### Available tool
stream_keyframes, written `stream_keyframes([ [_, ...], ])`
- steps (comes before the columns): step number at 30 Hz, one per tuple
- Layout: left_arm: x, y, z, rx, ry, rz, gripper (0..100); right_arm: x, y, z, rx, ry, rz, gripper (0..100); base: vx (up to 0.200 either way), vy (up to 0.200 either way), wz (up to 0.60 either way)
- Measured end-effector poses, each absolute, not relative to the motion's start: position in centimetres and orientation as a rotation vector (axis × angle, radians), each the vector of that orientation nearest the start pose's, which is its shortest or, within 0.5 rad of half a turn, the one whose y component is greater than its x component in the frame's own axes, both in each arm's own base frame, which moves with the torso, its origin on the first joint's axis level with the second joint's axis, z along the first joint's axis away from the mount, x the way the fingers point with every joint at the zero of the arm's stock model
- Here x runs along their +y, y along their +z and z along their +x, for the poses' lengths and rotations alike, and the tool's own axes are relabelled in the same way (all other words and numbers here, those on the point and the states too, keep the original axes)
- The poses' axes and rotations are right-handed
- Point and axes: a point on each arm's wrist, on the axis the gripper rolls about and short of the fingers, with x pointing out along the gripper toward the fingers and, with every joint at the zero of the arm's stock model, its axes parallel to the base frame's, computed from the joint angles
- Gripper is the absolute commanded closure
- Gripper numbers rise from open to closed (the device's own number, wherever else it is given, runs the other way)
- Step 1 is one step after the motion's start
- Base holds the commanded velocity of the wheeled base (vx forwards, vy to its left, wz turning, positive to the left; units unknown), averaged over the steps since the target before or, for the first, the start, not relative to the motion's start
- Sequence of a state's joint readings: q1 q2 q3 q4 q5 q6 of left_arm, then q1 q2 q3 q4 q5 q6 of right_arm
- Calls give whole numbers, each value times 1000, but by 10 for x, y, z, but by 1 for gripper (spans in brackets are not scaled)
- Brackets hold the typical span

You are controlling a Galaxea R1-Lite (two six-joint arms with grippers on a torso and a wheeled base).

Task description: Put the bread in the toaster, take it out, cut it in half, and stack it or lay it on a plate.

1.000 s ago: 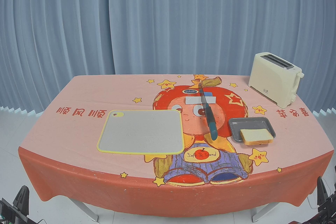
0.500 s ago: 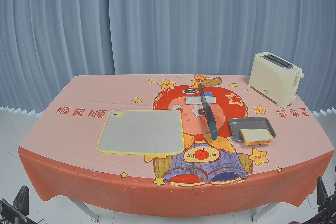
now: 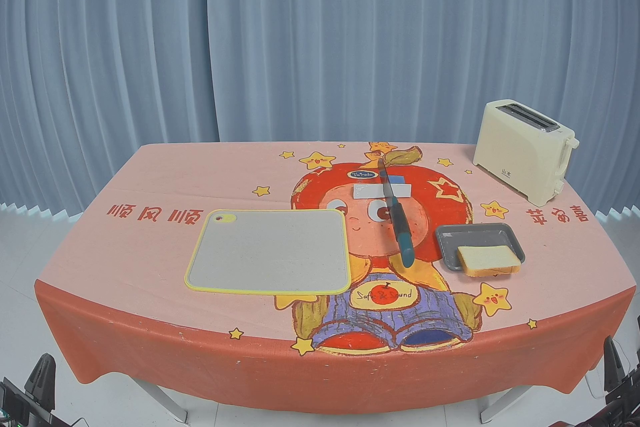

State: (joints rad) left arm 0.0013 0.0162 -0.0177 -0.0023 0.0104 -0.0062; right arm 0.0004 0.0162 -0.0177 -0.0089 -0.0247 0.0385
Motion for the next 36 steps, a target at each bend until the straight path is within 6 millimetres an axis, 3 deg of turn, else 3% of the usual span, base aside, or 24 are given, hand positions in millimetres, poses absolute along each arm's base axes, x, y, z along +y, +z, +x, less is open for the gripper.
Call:
stream_keyframes([
  [36,0,81,-23,-3,12,-6,100,-1,82,-23,-11,-25,34,0,0,0,0],
])
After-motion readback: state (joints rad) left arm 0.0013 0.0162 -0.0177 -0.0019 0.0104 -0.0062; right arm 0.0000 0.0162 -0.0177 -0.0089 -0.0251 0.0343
